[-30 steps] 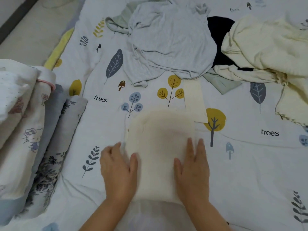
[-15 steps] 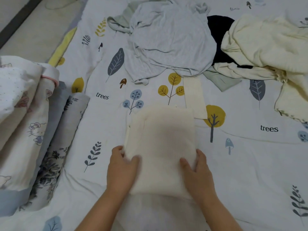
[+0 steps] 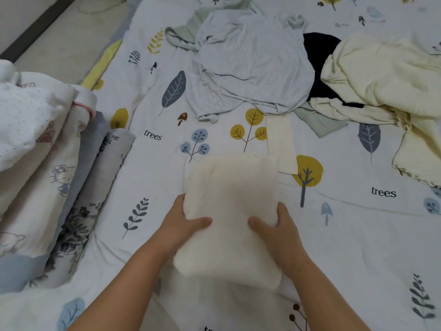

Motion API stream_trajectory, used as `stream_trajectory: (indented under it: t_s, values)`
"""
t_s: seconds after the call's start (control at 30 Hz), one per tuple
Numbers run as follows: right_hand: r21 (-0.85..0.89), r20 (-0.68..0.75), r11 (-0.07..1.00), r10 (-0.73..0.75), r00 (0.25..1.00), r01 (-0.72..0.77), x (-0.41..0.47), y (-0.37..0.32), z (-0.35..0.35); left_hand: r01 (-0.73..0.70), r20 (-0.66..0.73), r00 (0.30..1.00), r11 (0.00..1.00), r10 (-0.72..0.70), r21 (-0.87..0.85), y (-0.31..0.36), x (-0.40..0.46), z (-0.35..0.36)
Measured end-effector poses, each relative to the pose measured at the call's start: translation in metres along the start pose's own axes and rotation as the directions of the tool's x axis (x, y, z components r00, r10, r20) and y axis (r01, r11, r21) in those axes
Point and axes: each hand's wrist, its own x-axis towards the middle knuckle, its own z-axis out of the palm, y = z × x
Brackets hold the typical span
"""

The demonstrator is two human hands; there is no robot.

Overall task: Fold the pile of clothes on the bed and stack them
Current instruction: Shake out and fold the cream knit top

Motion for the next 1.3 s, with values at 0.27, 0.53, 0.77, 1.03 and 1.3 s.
stream_trajectory:
  t_s: [0.27,0.53,0.77,1.03,1.3]
  values:
    - [0.006,0.028,0.994,-0.105,0.994,0.105,-0.059,-0.047,-0.017,-0.071,0.01,0.997,0.988,0.073,-0.134,0.038,-0.072,-0.016]
    - [0.002,0.044,0.967,-0.256,0.966,0.256,-0.123,-0.12,-0.045,-0.162,-0.065,0.986,0.956,0.151,-0.243,0.102,-0.159,-0.046]
    - [0.016,0.107,0.934,-0.356,0.929,0.356,-0.172,-0.186,-0.042,-0.247,-0.162,0.965,0.914,0.204,-0.323,0.142,-0.222,-0.087]
    - [0.098,0.179,0.911,-0.412,0.893,0.4,-0.206,-0.248,0.016,-0.296,-0.252,0.94,0.914,0.228,-0.278,0.162,-0.258,-0.172]
    - [0.187,0.184,0.905,-0.414,0.892,0.381,-0.211,-0.3,0.124,-0.285,-0.222,0.948,0.92,0.229,-0.27,0.172,-0.243,-0.296]
